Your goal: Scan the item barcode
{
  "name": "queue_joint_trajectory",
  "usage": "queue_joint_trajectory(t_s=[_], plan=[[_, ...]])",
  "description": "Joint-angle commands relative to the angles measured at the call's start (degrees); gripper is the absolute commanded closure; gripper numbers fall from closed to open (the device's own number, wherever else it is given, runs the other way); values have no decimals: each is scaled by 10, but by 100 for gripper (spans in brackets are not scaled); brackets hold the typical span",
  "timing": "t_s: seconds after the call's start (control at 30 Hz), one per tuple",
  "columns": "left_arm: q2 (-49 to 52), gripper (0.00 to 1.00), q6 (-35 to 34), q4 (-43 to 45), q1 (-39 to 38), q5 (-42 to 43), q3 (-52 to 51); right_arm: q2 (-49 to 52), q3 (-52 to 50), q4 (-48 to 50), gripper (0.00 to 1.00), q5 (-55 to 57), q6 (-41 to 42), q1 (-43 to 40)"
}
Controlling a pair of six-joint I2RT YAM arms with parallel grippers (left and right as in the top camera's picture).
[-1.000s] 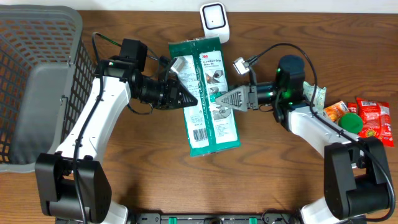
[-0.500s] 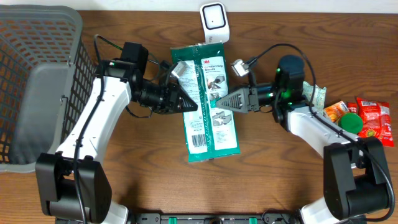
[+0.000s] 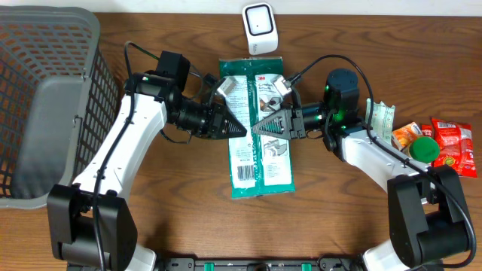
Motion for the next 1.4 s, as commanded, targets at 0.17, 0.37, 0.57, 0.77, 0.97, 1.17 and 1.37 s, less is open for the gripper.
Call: queue_joint_trajectory(t_s=[0.17, 0.37, 0.57, 0.77, 0.97, 1.17, 1.37], plan=[[0, 92, 12, 16, 3, -9, -1, -13, -3, -1, 93, -10, -17, 5], [0, 63, 12, 16, 3, -48, -1, -13, -3, -1, 97, -8, -32, 5], [-1, 42, 10, 16, 7, -71, -1, -13, -4, -38, 99, 45, -62, 5], [-2, 34, 4, 16, 33, -86, -1, -13, -4, -188, 99, 140, -167, 5], [-2, 34, -22, 16, 75, -140, -1, -13, -3, -333, 99, 265, -268, 7], [-2, 34, -118, 16, 95, -342, -1, -25, 45, -386, 99, 281, -284, 8], [-2, 34, -226, 14, 95, -515, -1, -64, 184, -679, 99, 476, -409, 31]])
